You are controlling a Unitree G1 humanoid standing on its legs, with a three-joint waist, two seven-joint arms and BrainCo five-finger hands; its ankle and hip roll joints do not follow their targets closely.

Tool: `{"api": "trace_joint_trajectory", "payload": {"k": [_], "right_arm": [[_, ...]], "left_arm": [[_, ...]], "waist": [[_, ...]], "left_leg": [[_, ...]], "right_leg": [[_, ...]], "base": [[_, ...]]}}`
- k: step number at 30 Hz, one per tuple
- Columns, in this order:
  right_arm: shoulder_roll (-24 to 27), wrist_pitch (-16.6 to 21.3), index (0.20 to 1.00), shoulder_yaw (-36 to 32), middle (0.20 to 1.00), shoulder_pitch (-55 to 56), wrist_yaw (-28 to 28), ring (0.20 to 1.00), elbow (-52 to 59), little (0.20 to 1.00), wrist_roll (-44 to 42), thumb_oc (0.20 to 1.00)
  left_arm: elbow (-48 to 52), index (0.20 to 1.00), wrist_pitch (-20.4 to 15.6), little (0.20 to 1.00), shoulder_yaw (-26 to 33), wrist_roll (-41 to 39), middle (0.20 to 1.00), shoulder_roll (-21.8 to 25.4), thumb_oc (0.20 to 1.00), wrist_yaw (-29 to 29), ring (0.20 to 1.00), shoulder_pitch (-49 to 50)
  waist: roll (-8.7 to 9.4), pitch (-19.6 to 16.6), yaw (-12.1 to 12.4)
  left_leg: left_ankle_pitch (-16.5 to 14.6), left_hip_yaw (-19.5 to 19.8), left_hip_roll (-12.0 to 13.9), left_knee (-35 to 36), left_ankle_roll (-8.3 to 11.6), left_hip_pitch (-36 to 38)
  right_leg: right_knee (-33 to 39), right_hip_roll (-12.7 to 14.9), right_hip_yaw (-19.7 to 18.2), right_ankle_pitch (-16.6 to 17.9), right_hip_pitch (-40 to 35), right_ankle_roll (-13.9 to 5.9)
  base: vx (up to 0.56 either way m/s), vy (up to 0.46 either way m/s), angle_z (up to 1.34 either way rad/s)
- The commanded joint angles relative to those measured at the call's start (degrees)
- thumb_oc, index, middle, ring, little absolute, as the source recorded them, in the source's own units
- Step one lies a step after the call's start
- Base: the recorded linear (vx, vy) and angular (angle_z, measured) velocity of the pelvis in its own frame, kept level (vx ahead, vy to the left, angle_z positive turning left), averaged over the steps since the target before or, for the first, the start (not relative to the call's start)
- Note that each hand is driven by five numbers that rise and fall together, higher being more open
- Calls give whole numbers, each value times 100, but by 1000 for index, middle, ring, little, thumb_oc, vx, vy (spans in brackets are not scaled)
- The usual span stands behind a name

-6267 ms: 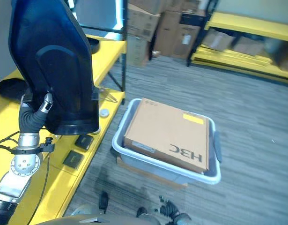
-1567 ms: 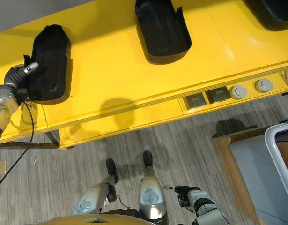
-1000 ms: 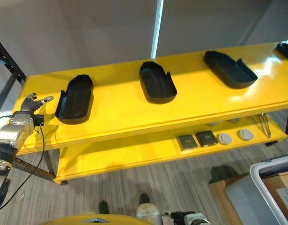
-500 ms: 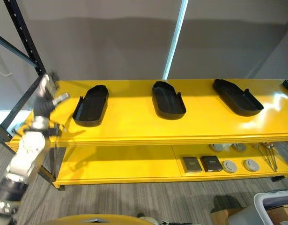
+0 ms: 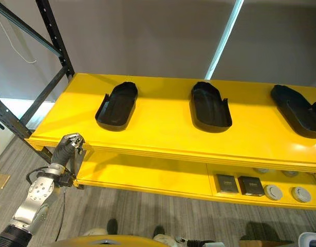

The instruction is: Move parts from the plastic box to the shelf.

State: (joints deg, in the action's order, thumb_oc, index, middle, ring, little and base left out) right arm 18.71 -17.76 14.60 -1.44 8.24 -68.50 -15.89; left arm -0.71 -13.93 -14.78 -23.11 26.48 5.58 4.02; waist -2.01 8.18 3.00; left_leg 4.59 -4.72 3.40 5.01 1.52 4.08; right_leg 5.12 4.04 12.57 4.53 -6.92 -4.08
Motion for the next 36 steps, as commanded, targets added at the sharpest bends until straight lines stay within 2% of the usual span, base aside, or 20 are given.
{"api": "trace_joint_trajectory", "payload": {"k": [1, 5, 17, 25, 36], "right_arm": [[-301, -96, 1000, 270, 1000, -285, 135, 1000, -303, 1000, -217, 1000], [-287, -113, 1000, 297, 1000, -253, 93, 1000, -277, 1000, -242, 1000], [-102, 10, 1000, 369, 1000, -303, 64, 1000, -34, 1000, -411, 1000], [-34, 84, 1000, 420, 1000, -367, 60, 1000, 123, 1000, -425, 1000], [32, 156, 1000, 417, 1000, -410, 51, 1000, 157, 1000, -450, 1000]], "left_arm": [[226, 200, -436, 200, -15, -88, 200, 117, 200, 72, 200, -591], [224, 200, -539, 200, -98, 52, 200, 109, 200, 214, 200, -732], [199, 200, 81, 200, -215, 242, 200, 135, 200, 816, 200, -1487], [-14, 200, 155, 200, -318, 78, 200, 108, 200, 997, 200, -1751], [-225, 200, 120, 200, -311, 138, 200, 85, 200, 1282, 200, -1994]], "waist": [[149, 249, -59], [102, 310, -134], [-66, 802, -439], [-143, 1048, -599], [-162, 1153, -694]], "left_leg": [[-721, -377, -216, -1, -36, 236], [-702, -432, -203, -1, -28, 142], [-585, -509, -166, -1, -10, -230], [-517, -526, -143, -1, 34, -343], [-458, -574, -113, -1, 84, -379]], "right_leg": [[-12, -66, -35, -481, -119, -5], [-12, -66, -110, -459, 6, -14], [-12, -134, -425, -365, 458, 15], [-12, -178, -550, -348, 595, 54], [-12, -182, -614, -351, 638, 80]], "base": [[30, -31, -1], [-2, -5, -1], [-25, -11, -7], [-16, 0, -6], [10, 0, 0]]}}
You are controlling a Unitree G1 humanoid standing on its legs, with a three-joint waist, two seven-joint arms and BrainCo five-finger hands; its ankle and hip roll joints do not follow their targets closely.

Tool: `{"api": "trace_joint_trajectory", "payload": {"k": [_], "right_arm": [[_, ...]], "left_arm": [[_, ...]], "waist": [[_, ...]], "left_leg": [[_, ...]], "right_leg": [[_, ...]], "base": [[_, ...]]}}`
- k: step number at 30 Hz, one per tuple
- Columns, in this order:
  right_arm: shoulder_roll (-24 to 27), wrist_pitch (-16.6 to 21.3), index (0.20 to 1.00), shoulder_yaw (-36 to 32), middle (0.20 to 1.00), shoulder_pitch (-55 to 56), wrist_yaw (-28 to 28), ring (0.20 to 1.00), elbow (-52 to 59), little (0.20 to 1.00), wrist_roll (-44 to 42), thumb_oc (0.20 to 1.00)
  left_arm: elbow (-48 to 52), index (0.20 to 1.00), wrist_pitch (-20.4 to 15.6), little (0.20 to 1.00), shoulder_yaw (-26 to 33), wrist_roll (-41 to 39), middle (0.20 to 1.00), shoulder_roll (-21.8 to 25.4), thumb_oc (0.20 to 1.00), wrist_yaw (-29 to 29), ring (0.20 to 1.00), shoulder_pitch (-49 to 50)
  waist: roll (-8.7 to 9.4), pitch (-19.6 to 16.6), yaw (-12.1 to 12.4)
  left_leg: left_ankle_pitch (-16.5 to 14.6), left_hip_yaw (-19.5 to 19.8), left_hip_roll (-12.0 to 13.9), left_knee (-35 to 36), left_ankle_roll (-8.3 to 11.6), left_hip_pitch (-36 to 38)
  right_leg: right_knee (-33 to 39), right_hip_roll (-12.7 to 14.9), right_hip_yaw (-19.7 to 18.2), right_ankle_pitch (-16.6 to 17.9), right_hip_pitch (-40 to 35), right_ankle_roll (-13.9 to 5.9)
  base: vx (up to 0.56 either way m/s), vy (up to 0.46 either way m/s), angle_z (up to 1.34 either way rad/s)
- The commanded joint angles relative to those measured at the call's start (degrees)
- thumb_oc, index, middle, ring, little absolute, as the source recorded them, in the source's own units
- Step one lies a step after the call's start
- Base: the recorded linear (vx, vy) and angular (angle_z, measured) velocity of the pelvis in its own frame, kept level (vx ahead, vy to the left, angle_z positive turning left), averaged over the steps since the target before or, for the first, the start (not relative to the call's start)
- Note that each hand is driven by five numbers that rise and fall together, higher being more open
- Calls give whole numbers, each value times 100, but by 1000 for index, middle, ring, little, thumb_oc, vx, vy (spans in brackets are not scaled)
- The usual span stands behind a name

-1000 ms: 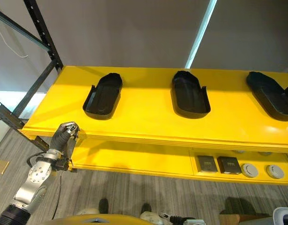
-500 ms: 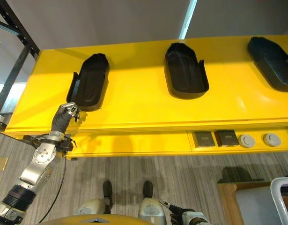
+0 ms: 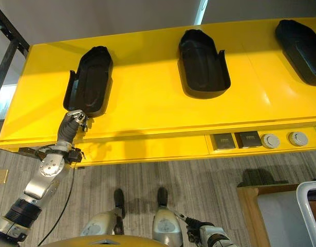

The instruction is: Move parts from the plastic box to the shelf.

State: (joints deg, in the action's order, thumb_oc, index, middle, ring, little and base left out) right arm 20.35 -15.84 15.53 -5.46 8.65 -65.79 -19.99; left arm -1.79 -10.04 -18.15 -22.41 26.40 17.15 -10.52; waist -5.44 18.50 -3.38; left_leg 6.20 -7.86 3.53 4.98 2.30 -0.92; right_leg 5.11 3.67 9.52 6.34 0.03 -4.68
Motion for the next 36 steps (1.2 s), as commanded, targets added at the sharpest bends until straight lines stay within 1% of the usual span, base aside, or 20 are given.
{"api": "trace_joint_trajectory", "payload": {"k": [1, 3, 7, 11, 17, 22, 24, 25, 26, 27, 28, 29, 30, 31, 34, 35, 36], "right_arm": [[-125, -21, 1000, 318, 1000, -2, 19, 1000, -116, 1000, -27, 1000], [-119, -17, 1000, 313, 1000, 23, 9, 1000, -78, 1000, -9, 1000], [-84, -7, 1000, 281, 1000, 65, 63, 1000, -70, 1000, 116, 1000], [-55, 26, 1000, 306, 1000, 98, 108, 1000, -60, 1000, 182, 1000], [-39, 75, 1000, 359, 1000, 102, 118, 1000, 35, 1000, 215, 1000], [-96, -38, 1000, 353, 1000, 169, 94, 1000, 33, 1000, 357, 1000], [-118, -59, 1000, 301, 1000, 238, 59, 1000, -35, 1000, 374, 1000], [-118, -58, 1000, 301, 1000, 239, 59, 1000, -35, 1000, 374, 1000], [-134, -66, 1000, 237, 1000, 253, 67, 1000, -95, 1000, 416, 1000], [-139, -50, 1000, 214, 1000, 270, 72, 1000, -128, 1000, 435, 1000], [-169, -33, 1000, 166, 1000, 296, 66, 1000, -185, 1000, 467, 1000], [-197, -44, 1000, 117, 1000, 309, 70, 1000, -216, 1000, 502, 1000], [-197, -44, 1000, 117, 1000, 311, 70, 1000, -216, 1000, 502, 1000], [-248, -41, 1000, 104, 1000, 312, 16, 1000, -242, 1000, 450, 1000], [-277, -3, 1000, 75, 1000, 284, -53, 1000, -278, 1000, 314, 1000], [-297, -51, 1000, 58, 1000, 218, -93, 1000, -283, 1000, 182, 1000], [-301, -56, 1000, 59, 1000, 206, -96, 1000, -285, 1000, 174, 1000]], "left_arm": [[-139, 200, -229, 200, 33, 89, 200, 112, 200, 121, 200, -572], [-191, 200, -201, 200, 43, 220, 200, 119, 200, 107, 200, -595], [-292, 200, -162, 200, 68, 100, 200, 159, 200, 82, 200, -604], [-425, 200, -190, 200, 87, 158, 200, 183, 200, 33, 200, -621], [-656, 200, -127, 200, 88, 91, 200, 209, 200, 165, 200, -875], [-810, 200, -138, 200, 104, 50, 200, 94, 200, 164, 200, -818], [-849, 200, -257, 200, 130, -87, 200, -1, 200, 219, 200, -608], [-848, 200, -257, 200, 130, -87, 200, -1, 200, 220, 200, -607], [-849, 200, -403, 200, 155, -32, 200, -62, 200, 279, 200, -443], [-839, 200, -464, 200, 169, -47, 200, -87, 200, 344, 200, -361], [-834, 200, -633, 200, 227, -131, 200, -186, 200, 517, 200, -125], [-849, 200, -714, 200, 275, -19, 200, -248, 200, 677, 200, 76], [-846, 200, -713, 200, 274, -17, 200, -249, 200, 680, 200, 80], [-984, 200, -843, 200, 323, 114, 200, -279, 200, 819, 200, 298], [-1136, 200, -898, 200, 365, 168, 200, -263, 200, 1051, 200, 562], [-1411, 200, -962, 200, 386, 350, 200, -263, 200, 1181, 200, 758], [-1464, 200, -949, 200, 391, 397, 200, -266, 200, 1211, 200, 786]], "waist": [[181, 121, -67], [184, 119, -90], [179, 92, -124], [176, 70, -151], [186, 78, -240], [212, -6, -225], [224, -114, -171], [224, -115, -172], [227, -186, -127], [228, -222, -108], [237, -323, -33], [259, -413, 30], [259, -414, 29], [302, -500, 121], [353, -584, 228], [398, -651, 321], [407, -658, 333]], "left_leg": [[-614, -263, -115, 2, 16, 128], [-604, -272, -107, 2, 28, 146], [-590, -304, -87, 2, 51, 178], [-566, -341, -68, 2, 68, 208], [-567, -391, -44, 2, 78, 228], [-609, -379, -51, 2, 80, 319], [-634, -366, -69, 2, 82, 394], [-635, -365, -69, 2, 81, 395], [-649, -363, -76, 2, 80, 438], [-658, -361, -81, 2, 80, 460], [-687, -347, -98, 2, 71, 520], [-709, -329, -107, 2, 61, 579], [-709, -328, -107, 2, 61, 580], [-733, -298, -125, 2, 45, 648], [-777, -240, -144, 2, 13, 737], [-798, -172, -165, 2, -14, 801], [-801, -159, -167, 2, -18, 815]], "right_leg": [[-11, -148, -315, -532, -59, 136], [-11, -155, -332, -536, -74, 133], [-11, -150, -340, -547, -106, 127], [-11, -149, -352, -549, -138, 132], [-11, -159, -430, -553, -134, 120], [-11, -140, -381, -582, -231, 97], [-11, -123, -314, -608, -332, 88], [-11, -123, -313, -609, -333, 88], [-11, -110, -271, -623, -392, 89], [-11, -103, -250, -632, -423, 89], [-11, -80, -182, -656, -504, 93], [-11, -61, -123, -670, -579, 96], [-11, -61, -122, -671, -581, 95], [-11, -38, -53, -678, -668, 103], [-11, -16, 19, -706, -784, 109], [-11, -12, 56, -715, -867, 113], [-11, -12, 65, -717, -886, 114]], "base": [[0, 0, 0], [17, 5, -1], [16, 10, -2], [32, 31, -5], [-3, 20, -4], [-9, 1, -3], [9, 9, 5], [9, 7, 3], [0, 0, 0], [0, 0, 0], [-31, 20, 3], [-32, 15, 8], [-56, -2, 14], [-63, -4, 19], [-68, -3, 17], [-34, -15, 9], [-38, -14, 27]]}}
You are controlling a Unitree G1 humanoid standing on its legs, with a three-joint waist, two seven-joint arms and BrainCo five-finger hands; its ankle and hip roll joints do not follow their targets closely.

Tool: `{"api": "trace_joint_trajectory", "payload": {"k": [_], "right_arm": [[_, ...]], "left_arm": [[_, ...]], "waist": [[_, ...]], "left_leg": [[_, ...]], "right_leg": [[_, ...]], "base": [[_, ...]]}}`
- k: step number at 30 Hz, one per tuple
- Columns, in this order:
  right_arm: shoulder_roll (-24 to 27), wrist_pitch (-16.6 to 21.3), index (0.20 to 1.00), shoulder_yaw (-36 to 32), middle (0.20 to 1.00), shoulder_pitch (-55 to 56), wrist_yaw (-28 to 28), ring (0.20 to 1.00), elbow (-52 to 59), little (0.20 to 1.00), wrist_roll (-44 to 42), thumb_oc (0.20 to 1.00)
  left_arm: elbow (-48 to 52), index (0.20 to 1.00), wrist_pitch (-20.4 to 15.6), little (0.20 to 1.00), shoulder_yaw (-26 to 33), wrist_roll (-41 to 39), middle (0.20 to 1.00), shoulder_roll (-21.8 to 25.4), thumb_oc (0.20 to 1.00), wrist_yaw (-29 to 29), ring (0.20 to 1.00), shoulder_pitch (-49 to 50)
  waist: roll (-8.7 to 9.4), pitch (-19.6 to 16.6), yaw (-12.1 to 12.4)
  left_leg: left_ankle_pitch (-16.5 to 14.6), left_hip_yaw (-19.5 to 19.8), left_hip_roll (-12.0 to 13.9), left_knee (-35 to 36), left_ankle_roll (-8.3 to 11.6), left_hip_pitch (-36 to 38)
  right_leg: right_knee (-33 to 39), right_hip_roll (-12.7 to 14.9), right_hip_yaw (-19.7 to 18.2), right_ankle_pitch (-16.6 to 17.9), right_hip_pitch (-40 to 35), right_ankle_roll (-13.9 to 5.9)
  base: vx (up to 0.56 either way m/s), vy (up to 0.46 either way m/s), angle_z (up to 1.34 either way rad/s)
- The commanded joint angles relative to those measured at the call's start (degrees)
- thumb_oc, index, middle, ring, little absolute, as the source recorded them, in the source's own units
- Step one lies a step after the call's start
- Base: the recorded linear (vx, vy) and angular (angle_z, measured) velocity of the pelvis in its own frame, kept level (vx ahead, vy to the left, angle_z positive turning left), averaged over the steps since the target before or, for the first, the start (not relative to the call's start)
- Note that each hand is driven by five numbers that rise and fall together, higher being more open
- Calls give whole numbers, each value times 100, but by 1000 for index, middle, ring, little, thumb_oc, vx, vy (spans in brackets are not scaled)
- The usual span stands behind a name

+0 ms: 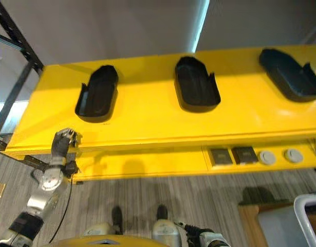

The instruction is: Move parts from the plastic box to the shelf.

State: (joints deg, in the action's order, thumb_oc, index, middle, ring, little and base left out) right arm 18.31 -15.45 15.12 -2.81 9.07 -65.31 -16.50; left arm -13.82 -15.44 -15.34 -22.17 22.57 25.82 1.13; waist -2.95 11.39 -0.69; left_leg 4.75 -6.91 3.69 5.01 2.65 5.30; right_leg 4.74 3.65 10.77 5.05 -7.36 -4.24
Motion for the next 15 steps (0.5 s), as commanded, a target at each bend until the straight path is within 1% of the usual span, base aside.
{"api": "trace_joint_trajectory", "payload": {"k": [1, 3, 4, 5, 6, 7, 8, 9, 11, 12, 13, 14, 15], "right_arm": [[-102, -129, 1000, 98, 1000, -127, -138, 1000, -366, 1000, -199, 1000], [-116, -165, 1000, 112, 1000, -165, -144, 1000, -385, 1000, -216, 1000], [-144, -193, 1000, 125, 1000, -197, -128, 1000, -432, 1000, -209, 1000], [-180, -216, 1000, 135, 1000, -222, -113, 1000, -485, 1000, -212, 1000], [-200, -224, 1000, 140, 1000, -231, -120, 1000, -500, 1000, -224, 1000], [-233, -227, 1000, 151, 1000, -244, -136, 1000, -522, 1000, -261, 1000], [-283, -220, 1000, 164, 1000, -256, -181, 1000, -558, 1000, -407, 1000], [-340, -253, 1000, 174, 1000, -282, -227, 1000, -574, 1000, -496, 1000], [-357, -275, 1000, 173, 1000, -292, -228, 1000, -581, 1000, -494, 1000], [-377, -298, 1000, 173, 1000, -302, -222, 1000, -603, 1000, -482, 1000], [-402, -321, 1000, 175, 1000, -295, -217, 1000, -631, 1000, -453, 1000], [-423, -345, 1000, 171, 1000, -280, -223, 1000, -658, 1000, -413, 1000], [-423, -345, 1000, 171, 1000, -280, -223, 1000, -658, 1000, -413, 1000]], "left_arm": [[-794, 200, -332, 200, 144, 640, 200, 93, 200, 599, 200, -182], [-1401, 200, -495, 200, 199, 320, 200, 15, 200, 771, 200, -67], [-1918, 200, -525, 200, 340, 40, 200, -111, 200, 963, 200, 2], [-2313, 200, -580, 200, 455, 80, 200, -204, 200, 1016, 200, 29], [-2482, 200, -609, 200, 505, 76, 200, -249, 200, 1010, 200, 43], [-2782, 576, -644, 576, 595, 73, 576, -327, 576, 970, 576, 70], [-3314, 1000, -622, 1000, 772, -27, 1000, -455, 1000, 726, 1000, 118], [-3901, 1000, -414, 1000, 899, -37, 1000, -570, 1000, 561, 1000, 139], [-4141, 1000, -366, 1000, 945, -119, 1000, -607, 1000, 435, 1000, 137], [-4367, 1000, -271, 1000, 974, -232, 1000, -651, 1000, 317, 1000, 134], [-4633, 1000, -169, 1000, 1002, -393, 1000, -703, 1000, 157, 1000, 142], [-4873, 1000, 32, 1000, 1018, -595, 1000, -756, 1000, -260, 1000, 157], [-4876, 1000, 31, 1000, 1018, -597, 1000, -755, 1000, -264, 1000, 156]], "waist": [[213, -8, 143], [247, -37, 181], [278, -54, 213], [303, -68, 239], [314, -74, 252], [334, -84, 276], [372, -90, 313], [398, -92, 333], [403, -88, 333], [402, -87, 329], [399, -88, 314], [393, -91, 284], [393, -91, 284]], "left_leg": [[-679, -215, -200, -1, -79, 277], [-703, -166, -222, -14, -106, 329], [-736, -120, -246, -36, -134, 374], [-761, -96, -264, -45, -156, 415], [-770, -81, -270, -49, -165, 426], [-787, -55, -281, -56, -181, 445], [-822, -17, -297, -71, -215, 484], [-853, 5, -309, -86, -243, 509], [-862, 11, -311, -89, -251, 516], [-874, 16, -312, -90, -260, 525], [-892, 13, -315, -86, -271, 540], [-911, -1, -320, -80, -278, 553], [-911, -1, -320, -80, -279, 554]], "right_leg": [[26, -12, -33, -600, -242, 76], [10, -17, -42, -608, -290, 80], [-11, -19, -47, -630, -338, 83], [-24, -19, -34, -642, -379, 85], [-29, -18, -33, -646, -391, 85], [-39, -16, -31, -653, -411, 83], [-60, -7, -18, -666, -449, 77], [-91, 2, -17, -685, -463, 70], [-104, 7, -15, -694, -463, 68], [-115, 11, -13, -704, -463, 66], [-123, 14, -15, -716, -462, 63], [-125, 22, -18, -720, -456, 50], [-125, 22, -18, -720, -457, 50]], "base": [[-17, 0, 24], [-12, 7, 13], [3, 7, 7], [10, 3, 11], [16, -8, 14], [25, -21, 21], [28, -25, 22], [23, -20, 17], [3, -3, 4], [0, 0, 0], [0, 31, 3], [0, 0, 0], [0, 0, 0]]}}
